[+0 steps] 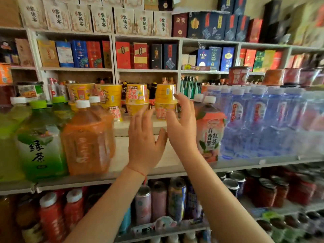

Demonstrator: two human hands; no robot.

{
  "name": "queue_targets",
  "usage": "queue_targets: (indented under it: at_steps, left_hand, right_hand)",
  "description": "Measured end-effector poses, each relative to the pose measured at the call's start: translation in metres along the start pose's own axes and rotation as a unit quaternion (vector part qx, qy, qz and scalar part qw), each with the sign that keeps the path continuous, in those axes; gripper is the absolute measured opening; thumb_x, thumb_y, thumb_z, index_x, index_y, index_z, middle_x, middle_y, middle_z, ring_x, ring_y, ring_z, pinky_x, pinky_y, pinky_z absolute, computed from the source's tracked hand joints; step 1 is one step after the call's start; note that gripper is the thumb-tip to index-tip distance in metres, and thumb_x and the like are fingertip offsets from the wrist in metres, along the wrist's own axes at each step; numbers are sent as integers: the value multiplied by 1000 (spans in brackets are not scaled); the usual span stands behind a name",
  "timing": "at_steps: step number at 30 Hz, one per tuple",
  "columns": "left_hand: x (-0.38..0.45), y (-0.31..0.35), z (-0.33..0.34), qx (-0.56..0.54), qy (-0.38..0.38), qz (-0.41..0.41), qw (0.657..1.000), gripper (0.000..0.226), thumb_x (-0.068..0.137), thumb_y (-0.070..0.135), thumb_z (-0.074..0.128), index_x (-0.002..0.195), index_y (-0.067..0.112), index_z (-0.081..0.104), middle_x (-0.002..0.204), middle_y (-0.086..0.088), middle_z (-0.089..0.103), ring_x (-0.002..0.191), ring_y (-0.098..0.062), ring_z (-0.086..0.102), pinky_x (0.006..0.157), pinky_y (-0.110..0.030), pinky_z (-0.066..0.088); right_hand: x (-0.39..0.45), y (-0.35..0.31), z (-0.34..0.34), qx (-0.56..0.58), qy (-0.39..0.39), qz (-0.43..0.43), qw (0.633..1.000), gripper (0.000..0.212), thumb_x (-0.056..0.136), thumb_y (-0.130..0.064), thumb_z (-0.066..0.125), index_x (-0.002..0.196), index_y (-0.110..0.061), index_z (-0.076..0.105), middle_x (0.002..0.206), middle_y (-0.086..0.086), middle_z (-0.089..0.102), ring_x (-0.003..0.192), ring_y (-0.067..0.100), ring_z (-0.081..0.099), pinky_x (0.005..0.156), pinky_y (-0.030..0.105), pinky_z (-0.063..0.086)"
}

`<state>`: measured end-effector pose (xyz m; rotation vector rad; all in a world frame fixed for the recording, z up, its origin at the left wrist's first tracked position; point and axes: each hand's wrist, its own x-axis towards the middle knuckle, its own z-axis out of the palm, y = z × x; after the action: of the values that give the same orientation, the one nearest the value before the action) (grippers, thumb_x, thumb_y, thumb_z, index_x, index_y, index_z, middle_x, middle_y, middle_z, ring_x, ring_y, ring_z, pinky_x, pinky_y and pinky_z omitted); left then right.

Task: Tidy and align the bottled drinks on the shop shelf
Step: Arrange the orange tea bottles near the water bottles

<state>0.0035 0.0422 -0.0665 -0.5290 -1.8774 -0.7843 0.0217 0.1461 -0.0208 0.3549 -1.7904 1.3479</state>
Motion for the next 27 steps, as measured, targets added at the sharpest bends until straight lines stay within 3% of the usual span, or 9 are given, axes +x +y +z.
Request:
queue_targets:
  at_steps: [4,6,9,12,15,17,20,25,27]
  left_hand:
    - [2,48,50,-171,-79,-126,974,67,92,54,50,149,20,40,152,0,43,142,-16,37,117,-48,34]
    - [4,71,71,-255,-89,-181,946,63,91,53,57,148,29,42,150,8,47,139,-9,42,117,-44,37]
    - [6,88,95,-382,-100,-267,879,48,89,50,60,136,39,53,132,9,65,123,-11,61,104,-43,50]
    - [2,95,107,-379,-93,-319,864,37,94,49,58,128,36,59,117,8,71,111,-13,67,91,-37,55]
    - [1,97,110,-368,-76,-347,859,59,77,66,56,127,35,59,116,6,73,110,-15,68,95,-45,57]
    - [4,99,111,-355,-66,-349,865,64,75,69,54,127,33,60,114,8,73,109,-12,68,97,-46,56]
    - [6,100,113,-353,-55,-361,861,61,76,68,54,125,33,61,112,9,73,108,-11,69,98,-46,55]
    - [5,98,114,-337,-50,-362,868,66,70,71,53,124,34,60,114,10,72,109,-8,67,99,-38,53]
    - [4,95,111,-329,-57,-354,874,60,75,69,52,124,35,59,113,12,72,106,-3,66,95,-32,52]
  right_hand:
    - [16,26,-61,-40,57,-34,997,49,93,-33,45,139,-18,50,148,0,44,141,14,35,117,40,32]
    - [23,41,-87,-24,41,6,999,48,97,-27,44,144,-21,47,149,-2,45,140,12,37,117,44,34]
    - [25,60,-108,25,-14,100,995,51,103,-34,39,153,-24,36,152,-4,44,138,12,40,116,42,35]
    - [24,75,-115,99,-37,219,970,50,104,-50,33,145,-25,48,139,-1,58,127,18,53,104,37,44]
    - [31,87,-120,173,-73,312,931,50,101,-61,31,112,-31,69,110,1,73,109,21,65,100,47,51]
    - [36,91,-122,218,-104,358,902,55,99,-65,31,112,-29,70,108,3,75,107,24,67,101,50,51]
    - [42,100,-120,264,-142,375,877,67,97,-69,30,124,-21,68,111,10,75,108,29,68,100,51,53]
    - [42,110,-120,299,-168,382,858,64,102,-61,25,114,-18,71,103,11,77,96,25,71,84,38,58]
    - [41,112,-117,303,-173,379,857,62,103,-59,24,108,-19,72,99,9,78,96,26,71,85,39,57]
